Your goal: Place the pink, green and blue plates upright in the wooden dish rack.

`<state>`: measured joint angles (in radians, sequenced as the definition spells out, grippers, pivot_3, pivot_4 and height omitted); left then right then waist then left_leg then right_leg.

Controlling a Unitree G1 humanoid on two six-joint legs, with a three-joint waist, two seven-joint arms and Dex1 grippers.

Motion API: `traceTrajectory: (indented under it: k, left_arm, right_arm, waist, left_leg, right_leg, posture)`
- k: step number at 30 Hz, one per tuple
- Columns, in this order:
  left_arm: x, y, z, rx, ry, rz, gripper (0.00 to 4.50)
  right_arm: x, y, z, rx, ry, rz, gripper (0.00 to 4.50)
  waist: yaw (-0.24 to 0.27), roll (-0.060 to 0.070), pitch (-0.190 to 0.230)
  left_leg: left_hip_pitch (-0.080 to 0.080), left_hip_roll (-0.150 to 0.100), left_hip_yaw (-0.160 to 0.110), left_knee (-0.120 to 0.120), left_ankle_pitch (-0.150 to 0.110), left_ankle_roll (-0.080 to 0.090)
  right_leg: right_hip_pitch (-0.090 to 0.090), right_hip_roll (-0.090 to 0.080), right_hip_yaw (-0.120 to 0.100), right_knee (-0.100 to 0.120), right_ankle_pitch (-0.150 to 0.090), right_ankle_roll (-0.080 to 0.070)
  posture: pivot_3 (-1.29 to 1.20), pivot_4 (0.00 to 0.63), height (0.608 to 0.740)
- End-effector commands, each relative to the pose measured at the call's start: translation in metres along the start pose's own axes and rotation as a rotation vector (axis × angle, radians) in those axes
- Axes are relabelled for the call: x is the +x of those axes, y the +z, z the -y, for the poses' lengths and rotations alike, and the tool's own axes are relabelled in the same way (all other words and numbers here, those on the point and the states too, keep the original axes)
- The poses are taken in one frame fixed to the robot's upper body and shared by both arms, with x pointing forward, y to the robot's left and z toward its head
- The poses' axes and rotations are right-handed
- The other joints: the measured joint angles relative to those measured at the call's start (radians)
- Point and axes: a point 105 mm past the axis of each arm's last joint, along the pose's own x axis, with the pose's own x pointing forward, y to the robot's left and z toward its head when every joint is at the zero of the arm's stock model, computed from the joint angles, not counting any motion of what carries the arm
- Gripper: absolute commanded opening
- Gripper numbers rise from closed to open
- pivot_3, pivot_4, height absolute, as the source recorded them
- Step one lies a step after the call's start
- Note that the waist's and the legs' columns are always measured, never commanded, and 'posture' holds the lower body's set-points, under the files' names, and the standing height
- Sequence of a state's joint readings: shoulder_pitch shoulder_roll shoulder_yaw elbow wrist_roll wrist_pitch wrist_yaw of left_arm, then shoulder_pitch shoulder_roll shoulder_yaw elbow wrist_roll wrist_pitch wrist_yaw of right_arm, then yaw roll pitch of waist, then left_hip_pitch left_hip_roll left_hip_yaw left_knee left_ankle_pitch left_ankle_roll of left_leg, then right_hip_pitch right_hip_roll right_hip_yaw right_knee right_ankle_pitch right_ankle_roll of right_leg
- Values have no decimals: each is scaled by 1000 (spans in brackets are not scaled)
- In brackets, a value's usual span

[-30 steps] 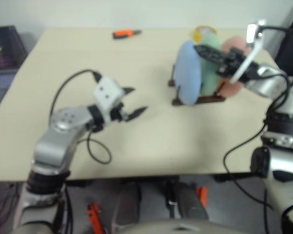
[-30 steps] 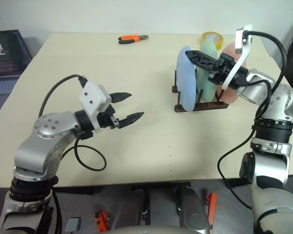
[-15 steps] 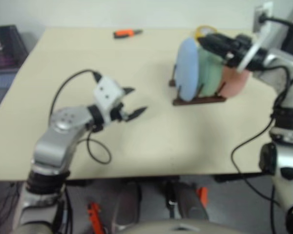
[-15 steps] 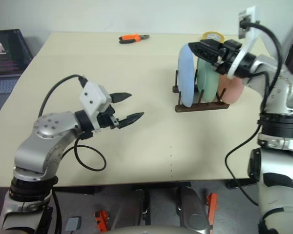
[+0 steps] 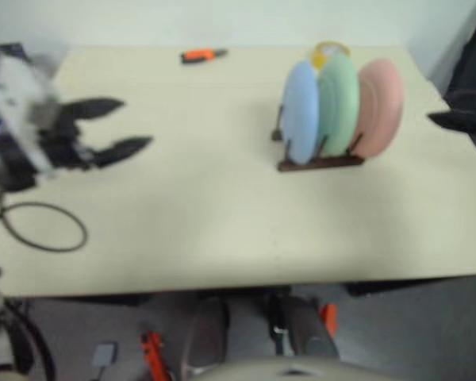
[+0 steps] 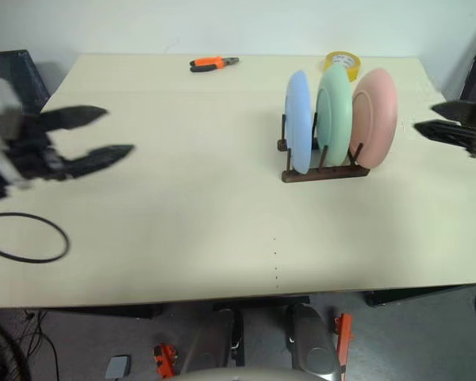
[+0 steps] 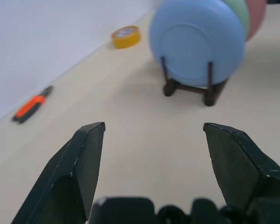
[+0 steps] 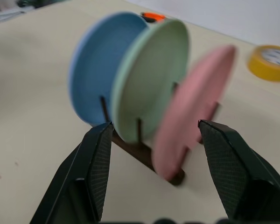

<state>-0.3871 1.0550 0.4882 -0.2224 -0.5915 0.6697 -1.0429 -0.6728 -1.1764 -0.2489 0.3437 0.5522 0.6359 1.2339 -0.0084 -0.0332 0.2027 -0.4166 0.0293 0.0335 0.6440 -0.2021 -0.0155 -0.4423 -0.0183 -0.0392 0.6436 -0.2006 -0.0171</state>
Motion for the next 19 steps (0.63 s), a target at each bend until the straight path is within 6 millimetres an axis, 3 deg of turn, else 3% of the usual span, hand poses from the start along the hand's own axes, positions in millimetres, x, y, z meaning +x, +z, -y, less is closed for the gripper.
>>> traceTrajectory:
  k: [1,9,19]
  left_arm:
    - [-28,11,-14,-6,26,18,3715]
    - [-55,19,-29,-6,87,-14,3715]
    - [-54,5,-24,-36,105,-30,3715]
  right_arm:
    - [-19,5,11,-52,-39,38,3143]
    - [-2,4,-4,-93,58,67,3143]
    - [7,2,-6,-87,81,94,3143]
  waist:
    - [-2,0,0]
    - [-2,1,0]
    - [2,1,0]
  left_leg:
    - [0,0,0,0,0,0]
    - [0,2,0,-1,-1,-2]
    - [-1,3,0,-1,-1,-2]
  right_leg:
    - [0,0,0,0,0,0]
    - [-1,-1,1,0,-1,-1]
    - [-1,-2,1,0,-1,-1]
  posture:
    - [0,150,740]
    - [0,150,740]
    - [0,150,740]
